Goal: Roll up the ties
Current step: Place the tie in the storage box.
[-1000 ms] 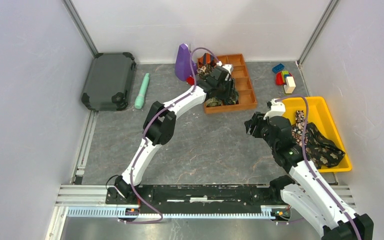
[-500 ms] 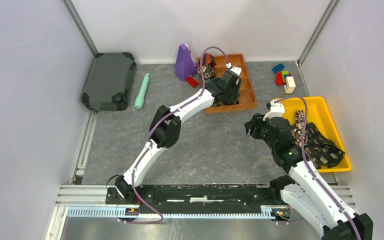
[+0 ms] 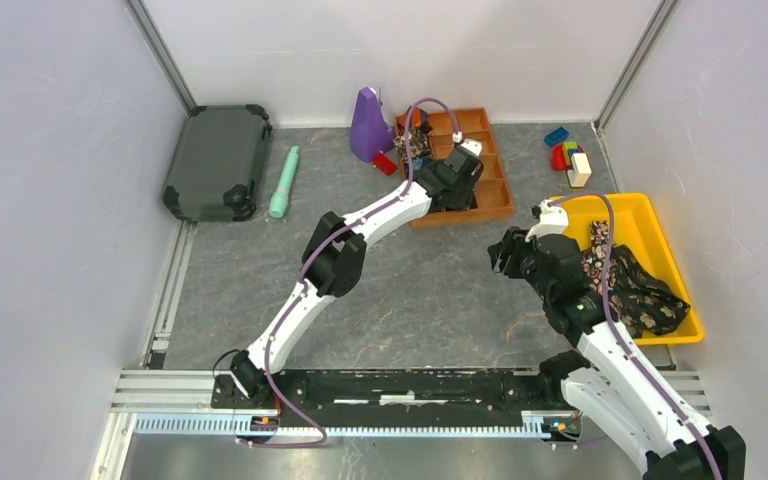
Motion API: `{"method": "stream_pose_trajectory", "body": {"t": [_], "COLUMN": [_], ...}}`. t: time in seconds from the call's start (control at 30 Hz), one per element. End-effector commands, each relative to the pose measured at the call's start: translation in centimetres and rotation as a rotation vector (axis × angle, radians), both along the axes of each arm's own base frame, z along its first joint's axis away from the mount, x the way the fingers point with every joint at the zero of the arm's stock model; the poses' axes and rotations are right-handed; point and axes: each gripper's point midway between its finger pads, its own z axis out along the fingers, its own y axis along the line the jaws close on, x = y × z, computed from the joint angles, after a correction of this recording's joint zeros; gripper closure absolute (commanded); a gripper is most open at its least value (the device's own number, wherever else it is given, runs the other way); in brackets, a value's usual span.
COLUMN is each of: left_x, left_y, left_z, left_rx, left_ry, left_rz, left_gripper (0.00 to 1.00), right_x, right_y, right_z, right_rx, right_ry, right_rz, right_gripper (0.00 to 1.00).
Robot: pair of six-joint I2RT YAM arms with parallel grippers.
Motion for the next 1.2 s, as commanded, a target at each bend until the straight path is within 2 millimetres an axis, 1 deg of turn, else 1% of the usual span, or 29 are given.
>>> {"method": "stream_pose_trajectory", "body": {"t": [0.0,0.03,0.1,0.17,0.4,0.5,0.57,0.63,0.77,0.87,0.93,1.03,1.1,1.13,1.17], "left_x": [-1.2,-1.3,-1.4,-1.5,-1.9,-2.1,-2.3,-2.4,-2.5,-2.6,-2.9,-3.4,-3.8,-4.1,-4.4], "left_y": [0.2,0.1,-0.1,-0.3,-1.0,-1.1,-1.3,-1.5,-1.8,-1.6,-1.4,-0.7,0.2,0.6,1.1], "left_z": [-1.9,-1.8,-1.2,-0.5,3.4,4.9,5.8,6.6,7.9,9.6,11.2,14.5,16.3,17.6,18.3], "left_rx": [0.076,0.077,0.071,0.062,0.029,0.018,0.011,0.000,-0.018,-0.035,-0.051,-0.084,-0.093,-0.101,-0.102], "left_ry": [0.033,0.030,0.022,0.015,-0.040,-0.058,-0.072,-0.081,-0.105,-0.126,-0.145,-0.190,-0.210,-0.225,-0.228], "left_rz": [-0.086,-0.090,-0.090,-0.095,-0.100,-0.102,-0.105,-0.108,-0.108,-0.095,-0.089,-0.072,-0.060,-0.056,-0.054], "left_gripper": [0.46,0.38,0.27,0.20,0.13,0.06,0.03,0.01,0.00,0.00,0.00,0.00,0.00,0.00,0.00], "right_x": [0.4,0.4,0.4,0.4,0.5,0.5,0.5,0.4,0.3,0.3,0.3,0.3,0.3,0.4,0.4], "right_y": [0.3,0.3,0.3,0.3,0.3,0.3,0.3,0.3,0.2,0.2,0.1,-0.1,-0.2,-0.3,-0.4], "right_z": [0.7,0.8,0.9,1.2,3.1,3.8,4.4,4.7,5.3,5.9,6.7,7.9,8.8,9.3,9.8], "right_rx": [0.018,0.019,0.019,0.022,0.027,0.030,0.033,0.035,0.037,0.030,0.029,0.029,0.026,0.025,0.022], "right_ry": [-0.032,-0.033,-0.035,-0.041,-0.068,-0.079,-0.089,-0.094,-0.103,-0.112,-0.129,-0.159,-0.180,-0.191,-0.201], "right_rz": [0.008,0.010,0.008,0.010,0.010,0.010,0.012,0.011,0.014,0.015,0.016,0.012,0.006,0.003,0.001], "right_gripper": [0.42,0.42,0.42,0.42,0.43,0.43,0.43,0.43,0.42,0.42,0.42,0.41,0.40,0.39,0.39]}}
